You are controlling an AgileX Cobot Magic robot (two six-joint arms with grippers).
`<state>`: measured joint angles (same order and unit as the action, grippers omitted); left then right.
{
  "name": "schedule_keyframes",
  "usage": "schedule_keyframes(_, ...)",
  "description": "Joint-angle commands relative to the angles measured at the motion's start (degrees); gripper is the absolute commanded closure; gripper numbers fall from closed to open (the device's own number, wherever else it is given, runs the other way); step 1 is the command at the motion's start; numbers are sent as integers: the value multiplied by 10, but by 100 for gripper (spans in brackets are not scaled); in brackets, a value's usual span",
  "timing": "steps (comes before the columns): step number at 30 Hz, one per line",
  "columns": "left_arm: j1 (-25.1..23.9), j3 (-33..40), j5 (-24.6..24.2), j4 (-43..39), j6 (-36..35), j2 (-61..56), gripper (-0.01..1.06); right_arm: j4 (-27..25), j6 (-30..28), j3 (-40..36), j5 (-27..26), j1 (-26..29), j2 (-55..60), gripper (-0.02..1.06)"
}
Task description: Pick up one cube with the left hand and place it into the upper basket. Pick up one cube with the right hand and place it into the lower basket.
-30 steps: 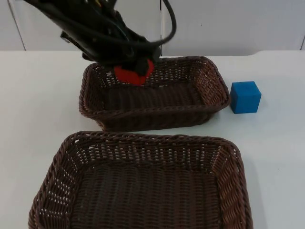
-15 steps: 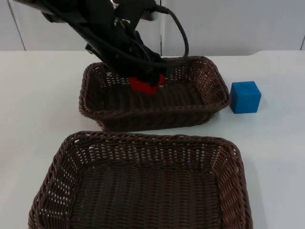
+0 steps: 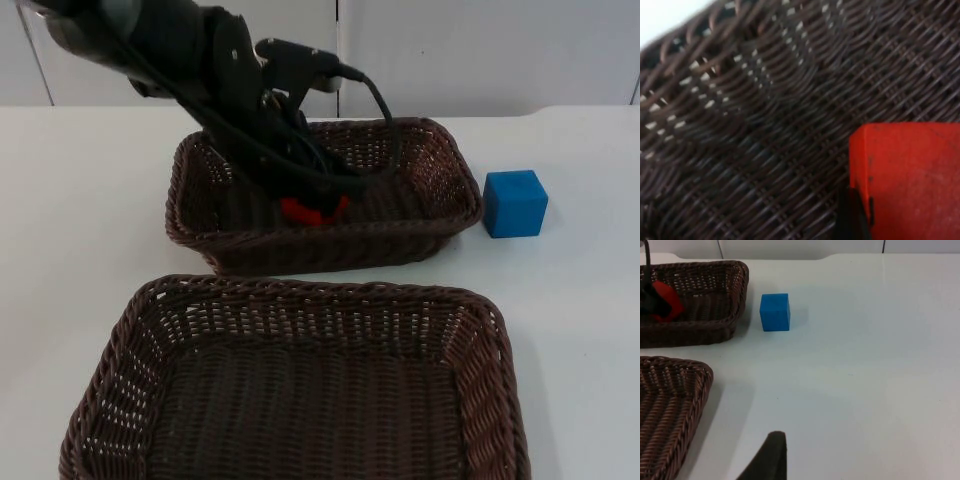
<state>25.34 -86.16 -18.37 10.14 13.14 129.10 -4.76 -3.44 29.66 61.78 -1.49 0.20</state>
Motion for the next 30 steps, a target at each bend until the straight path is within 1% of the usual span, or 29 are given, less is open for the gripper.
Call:
schedule_keyframes(1,-1,-4,11,-4,1,0,105,1,-1,-1,0,1,-2,-1)
schedule_keyframes(3,-1,-4,11,-4,1,2,104,1,-1,-1,0,1,-2,-1)
schedule_keyframes(4,-1,-4,11,-4,1,2,100,1,-1,-1,0,1,-2,-1)
schedule_keyframes(6,-1,-4,11,-4,1,2,87,1,-1,-1,0,1,-2,-1)
schedule_keyframes(7,-1,-4,11,-4,1,2,87,1,-1,-1,0,1,-2,-1)
schedule_keyframes(10,-1,-4,11,-4,1,2,54,1,-1,-1,0,1,-2,-1)
schedule_keyframes(11,-1,-4,11,-4,1,2,54,1,-1,-1,0,1,-2,-1)
schedule_keyframes(12,-1,-4,9,-1,1,2,34,1,-1,-1,0,1,-2,-1)
schedule_keyframes(13,-1,-4,7,-1,1,1,21,1,-1,-1,0,1,-2,-1)
schedule_keyframes(15,-1,-4,1,-1,1,-2,1,1,-1,-1,0,1,-2,-1)
schedule_keyframes(18,-1,-4,-8,-1,1,-8,0,1,-1,-1,0,1,-2,-1)
schedule_keyframes(20,-1,-4,-24,-1,1,-25,0,1,-1,-1,0,1,-2,-1)
schedule_keyframes(25,-1,-4,-40,-1,1,-57,0,1,-1,-1,0,1,-2,-1)
schedule_keyframes(30,-1,-4,-53,-1,1,-123,0,1,-1,-1,0,1,-2,-1)
